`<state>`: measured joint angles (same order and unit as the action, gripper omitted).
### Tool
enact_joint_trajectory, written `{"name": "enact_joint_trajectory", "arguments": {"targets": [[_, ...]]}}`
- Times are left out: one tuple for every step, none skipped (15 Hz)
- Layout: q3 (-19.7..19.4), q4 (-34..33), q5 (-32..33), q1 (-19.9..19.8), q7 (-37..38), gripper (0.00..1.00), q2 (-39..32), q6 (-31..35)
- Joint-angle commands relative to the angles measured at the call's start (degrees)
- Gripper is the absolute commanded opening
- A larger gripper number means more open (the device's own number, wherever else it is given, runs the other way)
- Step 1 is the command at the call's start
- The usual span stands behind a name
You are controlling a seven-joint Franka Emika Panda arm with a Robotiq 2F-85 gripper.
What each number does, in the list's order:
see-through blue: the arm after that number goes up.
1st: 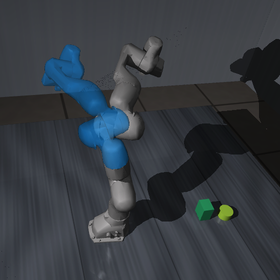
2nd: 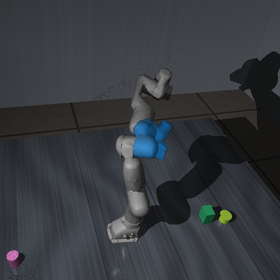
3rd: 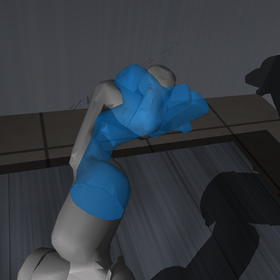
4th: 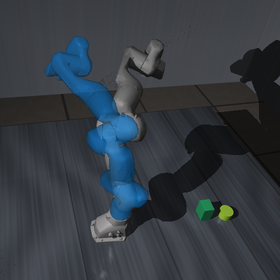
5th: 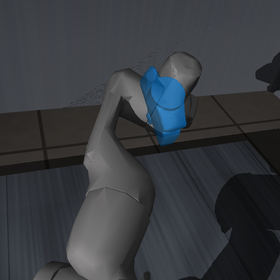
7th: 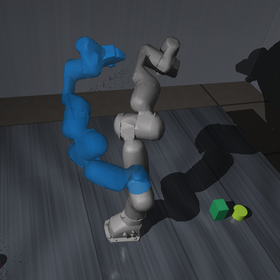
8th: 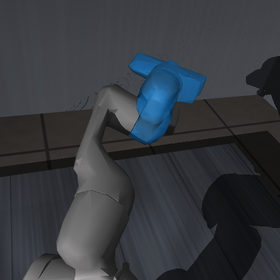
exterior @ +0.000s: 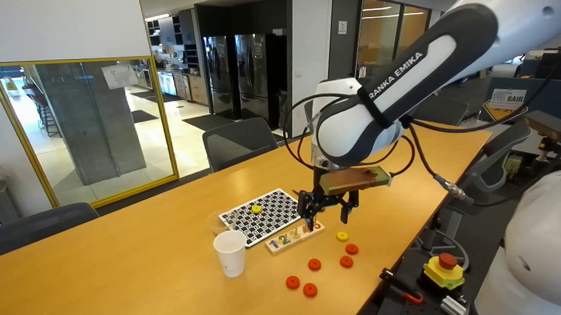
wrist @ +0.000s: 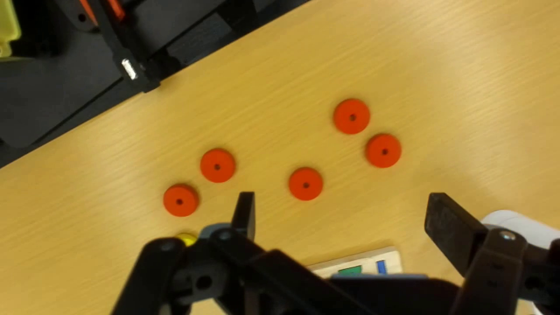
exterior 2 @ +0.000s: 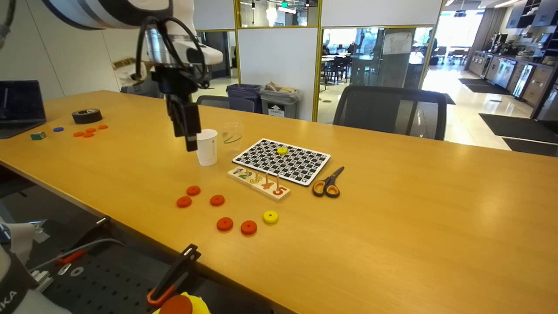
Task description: Put the round yellow blocks in the white cup then put the round orange blocks in the clear cup respectively one at a time
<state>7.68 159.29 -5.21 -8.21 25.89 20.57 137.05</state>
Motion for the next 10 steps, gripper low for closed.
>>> {"name": "enact_joint_trajectory", "arguments": {"targets": [[-4.37, -2.29, 5.21, -2.44, -2.90, 1.00, -9.70, 5.01], [-5.66, -2.75, 6.51, -2.71, -4.11, 1.00, -11.92, 5.76], [-6.64, -3.07, 7.94, -2.84, -4.69, 1.00, -13.83, 6.82], [-7.81, -3.62, 9.29, -2.88, -5.76, 1.00, -16.14, 7.97], [-8.70, -3.96, 10.76, -2.90, -5.81, 1.00, -17.90, 9.13], [-9.83, -4.36, 11.37, -2.82, -6.59, 1.00, -19.95, 11.02], [-10.81, -4.82, 11.62, -2.60, -7.32, 1.00, -21.55, 12.15], [-11.82, -5.43, 11.67, -2.52, -8.52, 1.00, -23.32, 13.31], [-12.73, -5.66, 11.55, -2.47, -9.17, 1.00, -24.79, 15.68], [-13.65, -5.84, 10.27, -2.52, -10.67, 1.00, -26.30, 18.77]]}}
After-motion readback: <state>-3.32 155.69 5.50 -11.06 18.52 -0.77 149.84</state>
